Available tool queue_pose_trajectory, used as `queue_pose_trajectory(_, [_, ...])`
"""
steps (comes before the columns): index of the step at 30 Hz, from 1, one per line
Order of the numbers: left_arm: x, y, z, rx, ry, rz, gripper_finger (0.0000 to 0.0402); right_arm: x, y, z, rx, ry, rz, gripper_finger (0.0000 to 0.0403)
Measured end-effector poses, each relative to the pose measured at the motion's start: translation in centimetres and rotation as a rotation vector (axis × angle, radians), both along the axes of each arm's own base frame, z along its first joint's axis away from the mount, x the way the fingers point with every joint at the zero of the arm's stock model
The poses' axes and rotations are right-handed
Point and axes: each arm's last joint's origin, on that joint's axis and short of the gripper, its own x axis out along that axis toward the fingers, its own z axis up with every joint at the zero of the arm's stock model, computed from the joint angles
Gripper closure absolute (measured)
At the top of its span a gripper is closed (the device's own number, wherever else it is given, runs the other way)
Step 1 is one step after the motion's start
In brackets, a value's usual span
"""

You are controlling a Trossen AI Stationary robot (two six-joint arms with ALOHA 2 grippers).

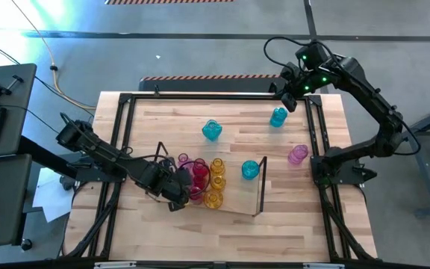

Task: Sort vases onto shelf
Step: Adjust the violet vases on the shelf, then put the violet vase on the shelf aligned with the other violet vases

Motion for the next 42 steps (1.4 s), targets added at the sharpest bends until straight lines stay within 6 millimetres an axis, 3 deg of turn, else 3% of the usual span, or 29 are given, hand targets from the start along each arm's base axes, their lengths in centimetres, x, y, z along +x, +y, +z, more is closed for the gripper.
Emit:
queue_pose_trajectory(9, [0.0, 0.0, 0.0, -0.002, -0.012, 0.036, 0.0402, 0.0, 0.0, 0.0, 0.0, 0.004, 0.004, 0.0402])
queue_pose_trajectory(15, [-0.1, -1.3, 1.0, -0.129, 0.004, -0.002, 0.0402, -0.1, 0.1, -0.1, 0.006, 0.012, 0.006, 0.0402])
queue_pose_trajectory(19, [0.0, -2.5, 4.1, -0.186, -0.048, -0.041, 0.0402, -0.4, 0.4, 0.2, -0.001, 0.005, 0.008, 0.0402])
queue_pose_trajectory(22, [-0.5, -2.5, 7.1, -0.134, -0.076, -0.031, 0.0401, -0.7, 0.7, 0.4, -0.015, -0.005, 0.015, 0.0402])
queue_pose_trajectory(28, [-2.7, 0.0, 13.8, 0.077, -0.113, 0.057, 0.0402, -1.5, 1.8, 0.2, 0.053, 0.022, 0.109, 0.0402])
queue_pose_trajectory(31, [-3.5, 1.4, 17.0, 0.118, -0.246, 0.053, 0.0402, -2.2, 2.7, -0.4, 0.137, 0.121, 0.134, 0.0402])
queue_pose_trajectory(38, [-9.1, 5.7, 22.0, 0.194, -0.459, 0.113, 0.0402, -2.1, 4.6, -1.1, 0.211, 0.181, 0.065, 0.0392])
queue_pose_trajectory(42, [-13.2, 8.2, 24.0, 0.285, -0.587, 0.162, 0.0401, -2.0, 5.7, -3.8, 0.292, 0.352, -0.033, 0.0357])
